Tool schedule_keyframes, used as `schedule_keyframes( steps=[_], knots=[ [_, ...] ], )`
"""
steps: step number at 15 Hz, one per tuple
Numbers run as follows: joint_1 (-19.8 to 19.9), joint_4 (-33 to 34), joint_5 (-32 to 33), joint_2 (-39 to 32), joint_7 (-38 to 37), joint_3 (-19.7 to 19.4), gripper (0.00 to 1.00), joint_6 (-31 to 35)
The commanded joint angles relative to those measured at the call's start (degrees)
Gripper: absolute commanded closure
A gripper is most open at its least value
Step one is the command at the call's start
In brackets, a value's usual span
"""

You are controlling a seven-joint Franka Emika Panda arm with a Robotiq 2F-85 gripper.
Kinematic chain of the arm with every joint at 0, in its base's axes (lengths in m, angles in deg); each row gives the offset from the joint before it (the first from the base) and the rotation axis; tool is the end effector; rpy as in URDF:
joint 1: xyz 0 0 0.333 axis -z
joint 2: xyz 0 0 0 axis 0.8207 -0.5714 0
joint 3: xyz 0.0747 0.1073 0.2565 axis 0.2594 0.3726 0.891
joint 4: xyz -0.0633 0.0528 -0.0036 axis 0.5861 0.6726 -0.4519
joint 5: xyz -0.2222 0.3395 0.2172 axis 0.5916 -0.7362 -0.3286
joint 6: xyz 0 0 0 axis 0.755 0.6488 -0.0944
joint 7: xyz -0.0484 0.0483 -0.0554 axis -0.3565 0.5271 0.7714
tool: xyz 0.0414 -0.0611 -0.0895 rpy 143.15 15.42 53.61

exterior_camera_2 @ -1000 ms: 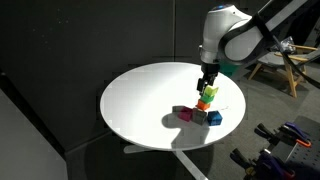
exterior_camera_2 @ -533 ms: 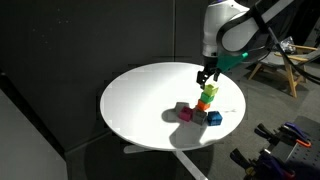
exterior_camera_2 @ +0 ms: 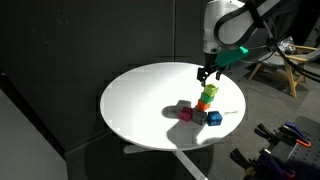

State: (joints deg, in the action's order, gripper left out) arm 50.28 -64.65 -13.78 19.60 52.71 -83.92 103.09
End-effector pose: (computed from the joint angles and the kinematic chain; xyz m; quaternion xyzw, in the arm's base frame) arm 0.5649 0.0502 0.2088 0.9950 -0.0798 -0.0130 0.0587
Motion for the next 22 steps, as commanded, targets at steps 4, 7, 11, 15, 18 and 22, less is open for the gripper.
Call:
schedule_keyframes(
  steps=[4, 7, 11, 15, 18, 22],
  knots=[
    [2.02, 1.51, -6.52, -0.27, 3.18, -0.17, 0.00, -0.86],
    [2.94, 1.09, -8.84, 0.16, 5.74, -0.28, 0.00, -0.16],
    [3.92, 0.74, -9.19, 0.14, 9.26, -0.78, 0.00, 0.52],
    [4.76, 0.81, -8.58, -0.28, 11.57, -1.56, 0.00, 1.05],
    [5.25, 0.58, -8.39, -0.56, 12.79, -1.97, 0.00, 2.18],
    [5.44, -0.47, -7.93, -0.96, 15.10, -1.99, 0.00, 4.92]
  ],
)
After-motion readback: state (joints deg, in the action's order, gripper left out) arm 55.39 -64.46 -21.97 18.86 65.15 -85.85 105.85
